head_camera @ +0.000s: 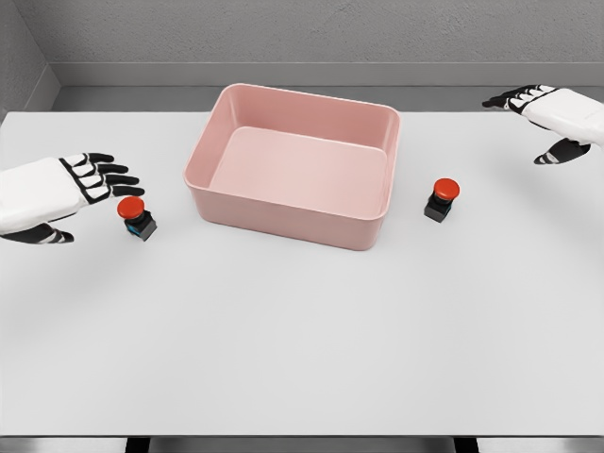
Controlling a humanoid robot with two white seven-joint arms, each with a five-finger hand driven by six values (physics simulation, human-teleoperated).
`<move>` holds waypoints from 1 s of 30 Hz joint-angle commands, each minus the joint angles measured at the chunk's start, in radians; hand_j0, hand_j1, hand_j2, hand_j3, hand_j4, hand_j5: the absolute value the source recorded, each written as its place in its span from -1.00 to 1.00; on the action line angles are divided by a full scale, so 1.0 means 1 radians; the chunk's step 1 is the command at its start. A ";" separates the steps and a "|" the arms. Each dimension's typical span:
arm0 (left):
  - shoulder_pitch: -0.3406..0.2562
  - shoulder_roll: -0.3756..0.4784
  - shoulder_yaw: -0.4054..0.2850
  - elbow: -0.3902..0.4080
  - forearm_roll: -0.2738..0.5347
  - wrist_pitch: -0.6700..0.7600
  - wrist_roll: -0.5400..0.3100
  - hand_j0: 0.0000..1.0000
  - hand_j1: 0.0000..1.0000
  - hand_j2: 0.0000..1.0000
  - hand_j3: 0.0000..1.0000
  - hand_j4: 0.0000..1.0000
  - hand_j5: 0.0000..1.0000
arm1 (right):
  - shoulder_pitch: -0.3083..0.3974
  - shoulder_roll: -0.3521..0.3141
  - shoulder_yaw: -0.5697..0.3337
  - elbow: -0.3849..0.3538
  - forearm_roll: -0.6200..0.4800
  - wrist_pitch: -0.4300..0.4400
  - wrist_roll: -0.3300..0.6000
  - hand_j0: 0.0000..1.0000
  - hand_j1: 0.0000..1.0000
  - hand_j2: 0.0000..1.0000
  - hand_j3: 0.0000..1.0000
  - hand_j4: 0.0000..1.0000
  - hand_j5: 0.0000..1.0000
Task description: Put the industrial switch in the basket with both arms
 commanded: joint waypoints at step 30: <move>-0.141 -0.133 -0.156 0.086 -0.122 0.000 0.049 1.00 1.00 1.00 1.00 1.00 1.00 | -0.112 -0.042 0.330 -0.193 -0.007 0.001 -0.051 1.00 1.00 1.00 1.00 1.00 1.00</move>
